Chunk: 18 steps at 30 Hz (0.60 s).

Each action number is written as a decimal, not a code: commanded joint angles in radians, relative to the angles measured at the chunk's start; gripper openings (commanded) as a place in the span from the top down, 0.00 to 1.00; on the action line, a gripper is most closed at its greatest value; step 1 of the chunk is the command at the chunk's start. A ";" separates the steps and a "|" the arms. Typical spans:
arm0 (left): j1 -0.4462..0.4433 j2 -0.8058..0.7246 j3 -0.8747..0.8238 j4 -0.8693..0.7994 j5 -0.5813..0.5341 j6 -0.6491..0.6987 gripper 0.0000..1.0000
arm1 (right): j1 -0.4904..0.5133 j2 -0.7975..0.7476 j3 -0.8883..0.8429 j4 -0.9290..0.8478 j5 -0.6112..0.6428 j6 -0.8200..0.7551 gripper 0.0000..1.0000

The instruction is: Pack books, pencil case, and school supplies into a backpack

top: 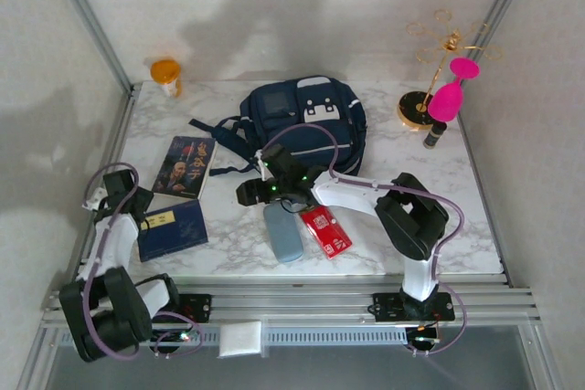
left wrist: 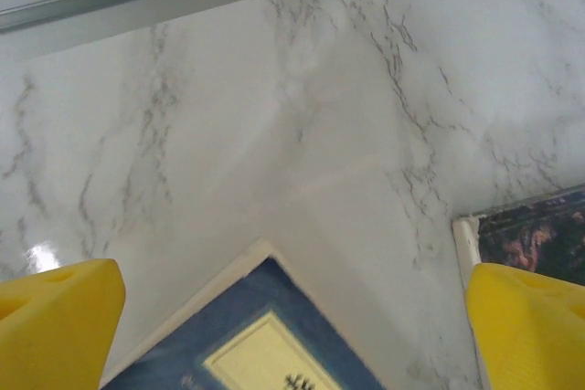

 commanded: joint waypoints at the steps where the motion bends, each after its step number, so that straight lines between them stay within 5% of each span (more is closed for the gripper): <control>1: 0.018 0.123 0.087 0.152 0.098 0.079 0.04 | 0.009 0.043 0.049 0.033 0.011 0.004 0.29; 18: -0.080 0.660 0.410 0.204 0.451 0.192 0.14 | 0.009 0.228 0.280 -0.048 0.084 0.035 0.28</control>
